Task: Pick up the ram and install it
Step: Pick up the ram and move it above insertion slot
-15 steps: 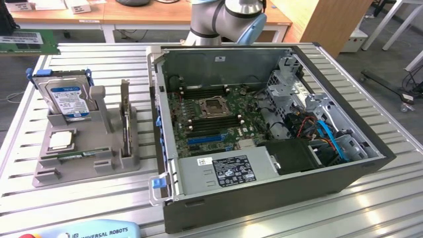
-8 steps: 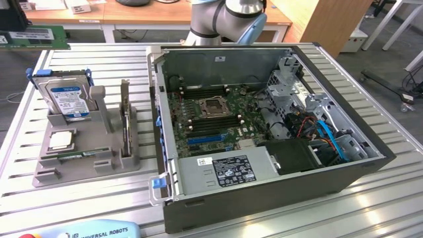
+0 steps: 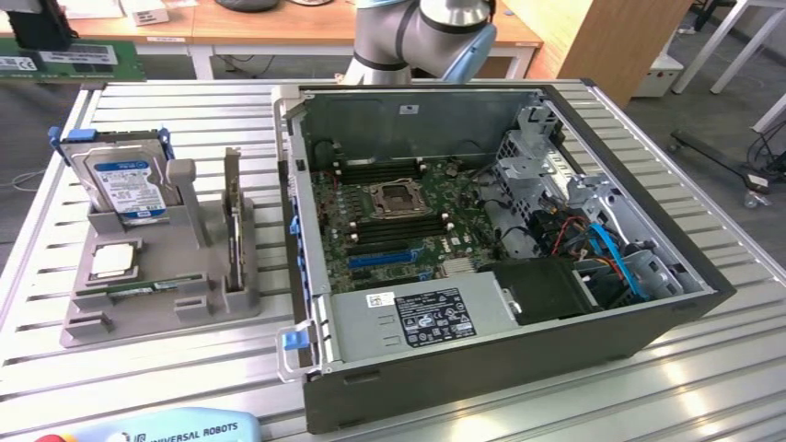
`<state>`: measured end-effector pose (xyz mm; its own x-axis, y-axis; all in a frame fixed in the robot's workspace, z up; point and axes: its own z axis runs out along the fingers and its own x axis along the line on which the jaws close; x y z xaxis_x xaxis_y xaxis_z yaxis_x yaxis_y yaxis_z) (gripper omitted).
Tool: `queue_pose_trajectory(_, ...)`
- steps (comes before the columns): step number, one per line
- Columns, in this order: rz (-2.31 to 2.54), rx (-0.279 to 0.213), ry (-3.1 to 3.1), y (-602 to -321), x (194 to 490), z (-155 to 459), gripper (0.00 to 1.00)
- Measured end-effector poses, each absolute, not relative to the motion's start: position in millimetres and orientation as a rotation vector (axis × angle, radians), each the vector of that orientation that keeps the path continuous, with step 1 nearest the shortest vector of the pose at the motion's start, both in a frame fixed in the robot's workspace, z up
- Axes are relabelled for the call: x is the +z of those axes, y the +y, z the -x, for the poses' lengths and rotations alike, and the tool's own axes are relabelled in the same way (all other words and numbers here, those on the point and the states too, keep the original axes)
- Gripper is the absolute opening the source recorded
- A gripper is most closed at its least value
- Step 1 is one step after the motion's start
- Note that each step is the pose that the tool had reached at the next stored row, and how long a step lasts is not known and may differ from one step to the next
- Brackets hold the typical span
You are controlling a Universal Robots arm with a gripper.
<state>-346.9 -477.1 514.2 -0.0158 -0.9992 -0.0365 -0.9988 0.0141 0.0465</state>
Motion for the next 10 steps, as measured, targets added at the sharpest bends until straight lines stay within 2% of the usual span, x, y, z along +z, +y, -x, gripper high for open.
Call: queue_pose_trajectory(10, -2.200, -0.094, -2.233, -477, 512, 323, 0.12)
